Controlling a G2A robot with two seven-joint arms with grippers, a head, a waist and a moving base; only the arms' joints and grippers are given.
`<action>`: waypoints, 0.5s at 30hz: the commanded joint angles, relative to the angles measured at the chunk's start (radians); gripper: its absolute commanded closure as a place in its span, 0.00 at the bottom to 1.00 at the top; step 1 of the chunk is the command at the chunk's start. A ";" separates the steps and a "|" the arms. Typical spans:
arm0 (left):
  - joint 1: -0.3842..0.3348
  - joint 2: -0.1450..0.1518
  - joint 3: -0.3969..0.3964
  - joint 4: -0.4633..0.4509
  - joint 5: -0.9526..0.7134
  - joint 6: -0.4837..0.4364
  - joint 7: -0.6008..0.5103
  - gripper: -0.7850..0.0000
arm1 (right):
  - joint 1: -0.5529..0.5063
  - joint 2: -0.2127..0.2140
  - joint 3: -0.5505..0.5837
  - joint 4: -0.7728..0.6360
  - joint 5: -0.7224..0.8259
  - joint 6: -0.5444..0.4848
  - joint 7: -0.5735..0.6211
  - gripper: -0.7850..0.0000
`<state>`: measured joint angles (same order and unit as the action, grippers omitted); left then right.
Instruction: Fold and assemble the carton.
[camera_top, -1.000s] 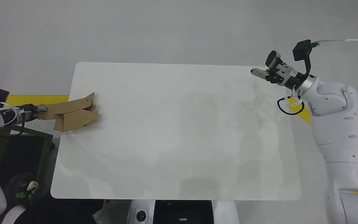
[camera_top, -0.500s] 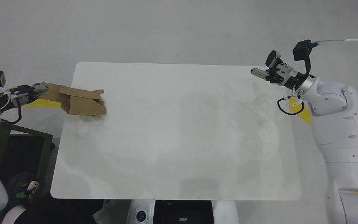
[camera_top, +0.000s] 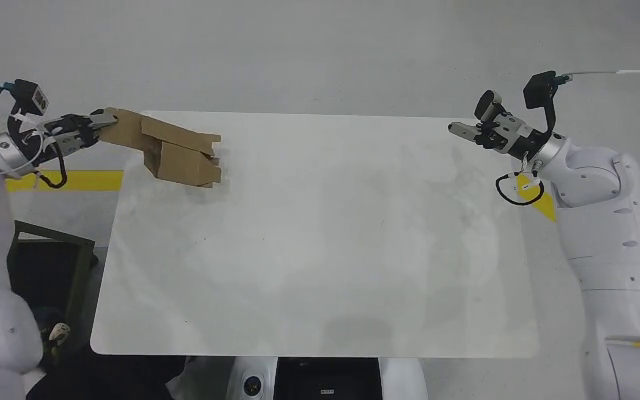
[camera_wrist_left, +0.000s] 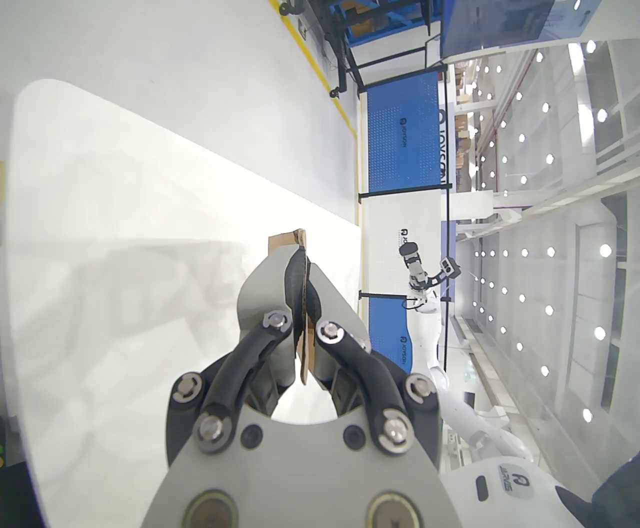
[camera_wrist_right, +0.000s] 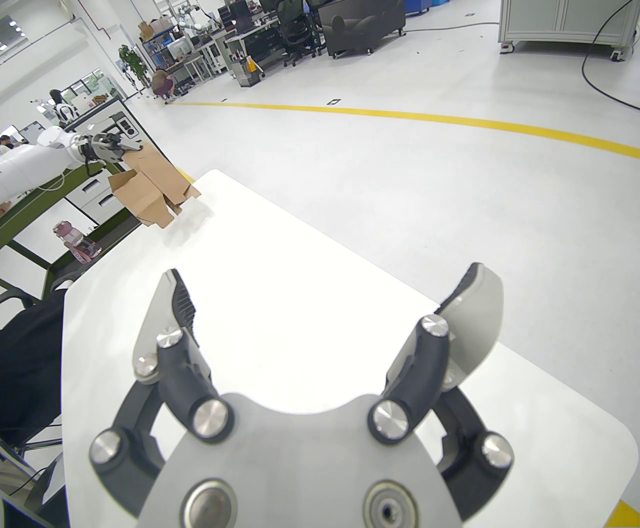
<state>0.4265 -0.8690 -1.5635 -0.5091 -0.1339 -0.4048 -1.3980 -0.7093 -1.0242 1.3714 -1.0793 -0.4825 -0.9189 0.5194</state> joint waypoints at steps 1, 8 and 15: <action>0.011 -0.012 0.019 -0.035 -0.037 0.016 -0.004 1.00 | 0.000 0.000 0.000 0.000 0.000 0.000 0.000 0.00; 0.064 -0.054 0.092 -0.183 -0.183 0.102 0.005 1.00 | 0.000 0.000 0.000 0.000 0.000 0.000 0.000 0.00; 0.084 -0.080 0.157 -0.304 -0.273 0.144 0.019 1.00 | 0.000 0.000 0.000 0.000 0.000 0.000 0.000 0.00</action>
<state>0.5105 -0.9462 -1.4148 -0.8020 -0.3978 -0.2660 -1.3810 -0.7093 -1.0242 1.3714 -1.0793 -0.4825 -0.9189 0.5194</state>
